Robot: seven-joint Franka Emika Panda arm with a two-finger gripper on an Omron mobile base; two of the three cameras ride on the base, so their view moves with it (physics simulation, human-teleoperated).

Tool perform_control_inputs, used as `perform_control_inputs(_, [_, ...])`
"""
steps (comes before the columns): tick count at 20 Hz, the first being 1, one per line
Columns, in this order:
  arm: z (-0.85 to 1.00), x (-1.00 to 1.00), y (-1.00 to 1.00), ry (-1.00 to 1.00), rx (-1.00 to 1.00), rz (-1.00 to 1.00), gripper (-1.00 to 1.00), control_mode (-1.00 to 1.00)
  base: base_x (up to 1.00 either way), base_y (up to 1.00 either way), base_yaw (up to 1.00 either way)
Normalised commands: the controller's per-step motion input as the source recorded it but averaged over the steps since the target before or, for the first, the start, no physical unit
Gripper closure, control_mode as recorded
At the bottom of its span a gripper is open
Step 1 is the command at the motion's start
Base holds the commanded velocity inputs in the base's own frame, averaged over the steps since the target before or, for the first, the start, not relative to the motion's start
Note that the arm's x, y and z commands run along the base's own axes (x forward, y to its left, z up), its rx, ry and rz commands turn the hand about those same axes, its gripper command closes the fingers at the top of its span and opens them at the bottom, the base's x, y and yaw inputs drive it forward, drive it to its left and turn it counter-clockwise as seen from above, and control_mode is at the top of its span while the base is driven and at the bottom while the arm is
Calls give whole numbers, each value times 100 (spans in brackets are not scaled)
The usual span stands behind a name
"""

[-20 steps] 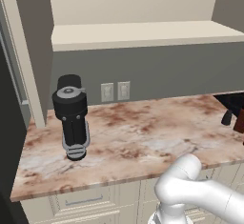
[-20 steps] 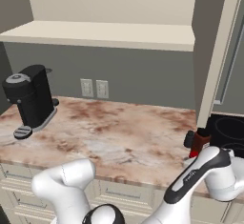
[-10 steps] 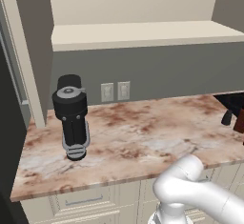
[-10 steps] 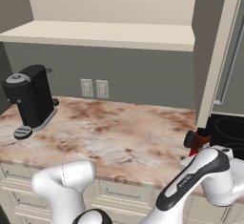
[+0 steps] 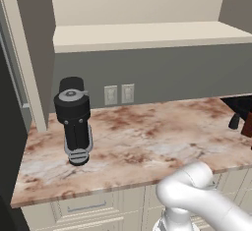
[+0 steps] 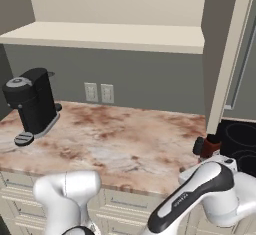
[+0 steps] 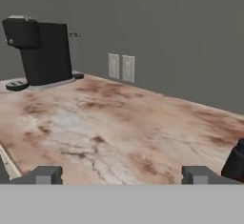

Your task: Collect the paprika, ketchup, and shaker from the cabinet and place them next to the stove.

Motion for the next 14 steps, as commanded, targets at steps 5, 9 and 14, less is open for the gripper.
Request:
perform_control_inputs(5, [0, -39, 70, 0, 0, 5, -100, -100, 0, 0, 0])
perform_control_inputs(9, [0, -37, 77, 0, 0, 7, -100, -100, 0, 0, 0])
perform_control_inputs(14, [0, -19, 91, 0, 0, 8, -100, -100, 0, 0, 0])
